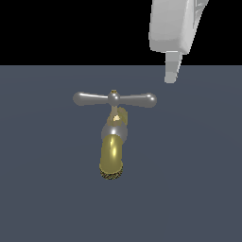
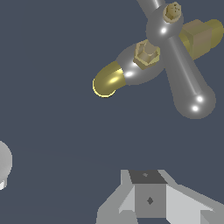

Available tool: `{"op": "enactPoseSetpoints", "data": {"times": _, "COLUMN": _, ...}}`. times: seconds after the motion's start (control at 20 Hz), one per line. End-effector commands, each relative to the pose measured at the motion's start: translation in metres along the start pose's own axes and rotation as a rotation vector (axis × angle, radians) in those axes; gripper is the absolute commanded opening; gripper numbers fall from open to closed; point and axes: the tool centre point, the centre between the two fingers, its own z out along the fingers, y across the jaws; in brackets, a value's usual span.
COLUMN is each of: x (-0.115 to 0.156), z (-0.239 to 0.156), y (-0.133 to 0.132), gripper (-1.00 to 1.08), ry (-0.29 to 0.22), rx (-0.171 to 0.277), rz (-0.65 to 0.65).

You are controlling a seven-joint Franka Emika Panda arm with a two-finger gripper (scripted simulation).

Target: Turn on the faucet by rotating a designated handle.

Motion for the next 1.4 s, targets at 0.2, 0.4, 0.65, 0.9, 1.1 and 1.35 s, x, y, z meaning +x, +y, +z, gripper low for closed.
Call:
{"op": "enactPoseSetpoints", "data": {"times": 0.2, "x": 0.009, "z": 0.027, "y": 0.015, "gripper": -1.0, "ry": 0.004, "rx": -0.001, "rz": -0.153}}
{"op": "enactPoseSetpoints", "data": {"times": 0.4, "x": 0.016, "z": 0.043, "y": 0.022, "gripper": -1.0, "ry": 0.007, "rx": -0.001, "rz": -0.241}}
{"op": "enactPoseSetpoints", "data": {"times": 0.65, "x": 0.024, "z": 0.058, "y": 0.029, "gripper": -1.0, "ry": 0.01, "rx": 0.0, "rz": -0.326}}
{"op": "enactPoseSetpoints", "data": {"times": 0.9, "x": 0.03, "z": 0.068, "y": 0.033, "gripper": -1.0, "ry": 0.014, "rx": 0.001, "rz": -0.384}}
{"op": "enactPoseSetpoints", "data": {"times": 1.1, "x": 0.033, "z": 0.073, "y": 0.035, "gripper": -1.0, "ry": 0.015, "rx": 0.002, "rz": -0.412}}
{"op": "enactPoseSetpoints", "data": {"times": 1.35, "x": 0.034, "z": 0.075, "y": 0.035, "gripper": -1.0, "ry": 0.017, "rx": 0.003, "rz": -0.426}}
